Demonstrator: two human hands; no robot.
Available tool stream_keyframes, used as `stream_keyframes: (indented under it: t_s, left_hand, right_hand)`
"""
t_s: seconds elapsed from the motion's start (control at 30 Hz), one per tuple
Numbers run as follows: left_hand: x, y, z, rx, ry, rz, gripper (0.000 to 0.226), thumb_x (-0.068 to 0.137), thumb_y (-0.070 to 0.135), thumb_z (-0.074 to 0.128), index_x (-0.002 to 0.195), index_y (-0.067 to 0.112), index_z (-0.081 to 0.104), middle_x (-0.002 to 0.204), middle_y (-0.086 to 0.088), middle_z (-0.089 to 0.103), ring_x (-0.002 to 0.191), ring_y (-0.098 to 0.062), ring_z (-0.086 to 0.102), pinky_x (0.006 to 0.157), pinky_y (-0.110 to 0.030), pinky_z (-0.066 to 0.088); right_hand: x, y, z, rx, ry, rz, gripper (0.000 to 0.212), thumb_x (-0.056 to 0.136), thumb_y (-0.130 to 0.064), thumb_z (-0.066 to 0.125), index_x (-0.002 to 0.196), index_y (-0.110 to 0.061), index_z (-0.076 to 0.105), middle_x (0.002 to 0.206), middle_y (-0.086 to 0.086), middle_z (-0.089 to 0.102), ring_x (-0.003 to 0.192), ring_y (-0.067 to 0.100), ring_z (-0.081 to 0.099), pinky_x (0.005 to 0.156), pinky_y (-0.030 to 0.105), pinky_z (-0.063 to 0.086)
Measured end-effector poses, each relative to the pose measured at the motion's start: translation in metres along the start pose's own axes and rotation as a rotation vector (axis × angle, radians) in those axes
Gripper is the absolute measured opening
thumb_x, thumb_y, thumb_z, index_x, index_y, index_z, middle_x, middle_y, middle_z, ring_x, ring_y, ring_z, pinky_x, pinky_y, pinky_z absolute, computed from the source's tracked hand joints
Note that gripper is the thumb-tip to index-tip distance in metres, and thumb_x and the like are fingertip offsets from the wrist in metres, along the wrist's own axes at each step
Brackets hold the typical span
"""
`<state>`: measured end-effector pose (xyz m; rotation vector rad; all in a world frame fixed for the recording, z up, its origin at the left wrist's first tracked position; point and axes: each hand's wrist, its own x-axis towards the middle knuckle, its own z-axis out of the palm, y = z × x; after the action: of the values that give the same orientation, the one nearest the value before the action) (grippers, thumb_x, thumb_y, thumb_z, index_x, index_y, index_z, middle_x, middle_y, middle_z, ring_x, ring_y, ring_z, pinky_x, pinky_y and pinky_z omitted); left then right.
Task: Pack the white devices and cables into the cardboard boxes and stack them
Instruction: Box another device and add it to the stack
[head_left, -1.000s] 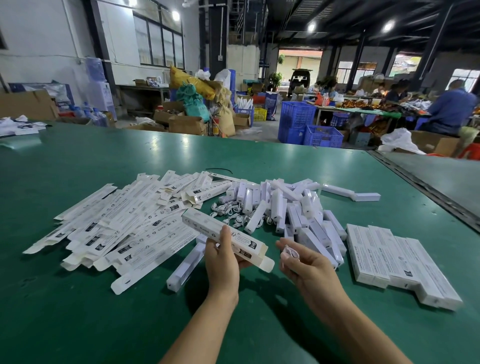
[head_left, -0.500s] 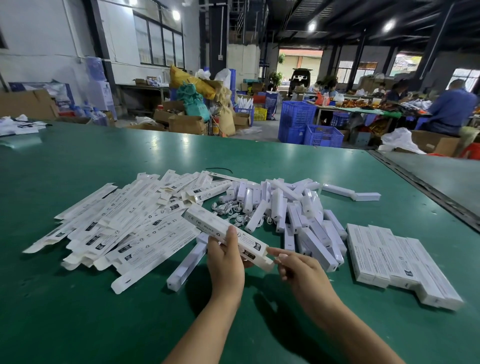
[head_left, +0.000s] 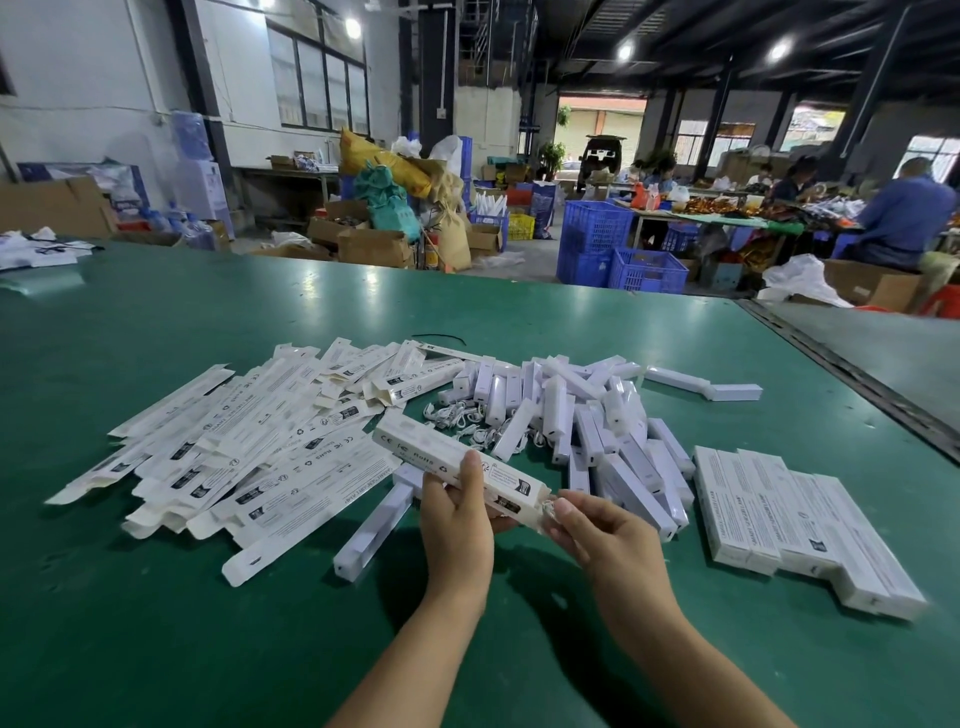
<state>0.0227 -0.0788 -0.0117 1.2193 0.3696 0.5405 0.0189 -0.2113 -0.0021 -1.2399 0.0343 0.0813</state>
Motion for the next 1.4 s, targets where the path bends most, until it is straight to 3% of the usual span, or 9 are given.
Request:
stream_keyframes:
  t_s: [0.23,0.47,0.6,0.73,0.83,0.93,1.17,1.3,1.4]
  left_hand:
    - [-0.006,-0.001,0.003,-0.092,-0.078,-0.024,0.026,0.100,0.032,0.054,0.116,0.011,0.056,0.100,-0.011,0.075,0.087,-0.024,0.075,0.063,-0.036,0.062]
    - [-0.010,-0.001,0.004,-0.131,-0.174,-0.049,0.020,0.102,0.023,0.053,0.114,0.008,0.057,0.095,-0.009,0.077,0.086,-0.026,0.076,0.063,-0.029,0.060]
    - [-0.005,-0.001,0.003,-0.133,-0.142,-0.068,0.021,0.104,0.021,0.051,0.114,0.005,0.058,0.087,-0.003,0.077,0.082,-0.026,0.076,0.062,-0.028,0.060]
    - [-0.003,0.001,0.001,-0.187,-0.141,-0.106,0.021,0.103,0.021,0.052,0.115,0.005,0.058,0.086,-0.001,0.077,0.082,-0.027,0.076,0.061,-0.030,0.060]
    - [-0.002,0.001,0.000,-0.233,-0.172,-0.159,0.021,0.102,0.022,0.054,0.114,0.006,0.058,0.090,-0.008,0.077,0.084,-0.032,0.076,0.061,-0.033,0.061]
    - [-0.003,0.001,0.000,-0.226,-0.227,-0.221,0.025,0.101,0.026,0.055,0.112,0.004,0.059,0.097,-0.019,0.075,0.087,-0.036,0.075,0.063,-0.037,0.061]
    - [-0.006,-0.001,-0.001,-0.174,-0.414,-0.269,0.035,0.101,0.035,0.052,0.110,0.003,0.059,0.097,-0.018,0.075,0.088,-0.035,0.075,0.063,-0.035,0.060]
    - [-0.011,-0.001,0.001,-0.116,-0.469,-0.237,0.057,0.090,0.049,0.053,0.128,0.007,0.046,0.102,-0.017,0.075,0.088,-0.037,0.074,0.065,-0.041,0.061]
    - [-0.013,-0.006,-0.002,0.121,-0.459,-0.052,0.082,0.086,0.054,0.055,0.154,0.043,0.010,0.113,-0.001,0.073,0.099,-0.016,0.073,0.078,-0.031,0.061]
  right_hand:
    - [0.003,0.000,-0.001,0.108,0.054,-0.022,0.038,0.073,-0.009,0.075,0.108,0.001,0.065,0.097,0.018,0.073,0.089,0.025,0.074,0.069,0.019,0.057]
    - [0.003,0.000,-0.009,-0.037,0.064,-0.023,0.036,0.070,-0.026,0.078,0.093,0.001,0.070,0.084,0.016,0.075,0.071,0.020,0.071,0.063,0.020,0.056]
    - [0.005,-0.002,-0.012,-0.063,-0.035,0.049,0.018,0.089,-0.007,0.067,0.107,-0.007,0.067,0.091,0.013,0.076,0.079,0.023,0.073,0.065,0.023,0.057]
    - [0.004,-0.007,-0.017,-0.135,-0.119,0.062,0.024,0.087,-0.003,0.068,0.110,-0.008,0.065,0.095,0.012,0.076,0.081,0.028,0.073,0.076,0.036,0.061]
    - [0.005,-0.009,-0.018,-0.209,-0.069,0.022,0.021,0.080,-0.008,0.076,0.100,-0.005,0.070,0.087,0.014,0.075,0.065,0.024,0.070,0.059,0.024,0.057]
    - [0.006,-0.011,-0.021,-0.315,-0.050,-0.029,0.008,0.078,-0.014,0.080,0.084,-0.018,0.076,0.077,0.009,0.074,0.055,0.016,0.061,0.051,0.021,0.050]
    - [0.007,-0.007,-0.022,-0.619,-0.015,-0.266,0.029,0.078,-0.005,0.077,0.075,-0.033,0.072,0.071,0.003,0.068,0.056,0.006,0.054,0.052,0.017,0.045]
    - [0.004,-0.004,-0.021,-0.653,0.007,-0.304,0.018,0.077,-0.012,0.077,0.068,-0.025,0.070,0.068,0.001,0.069,0.054,0.004,0.054,0.049,0.019,0.044]
    - [0.007,-0.003,-0.020,-0.647,0.105,-0.301,0.024,0.081,-0.010,0.075,0.060,-0.018,0.065,0.061,-0.004,0.067,0.049,0.003,0.053,0.045,0.017,0.042]
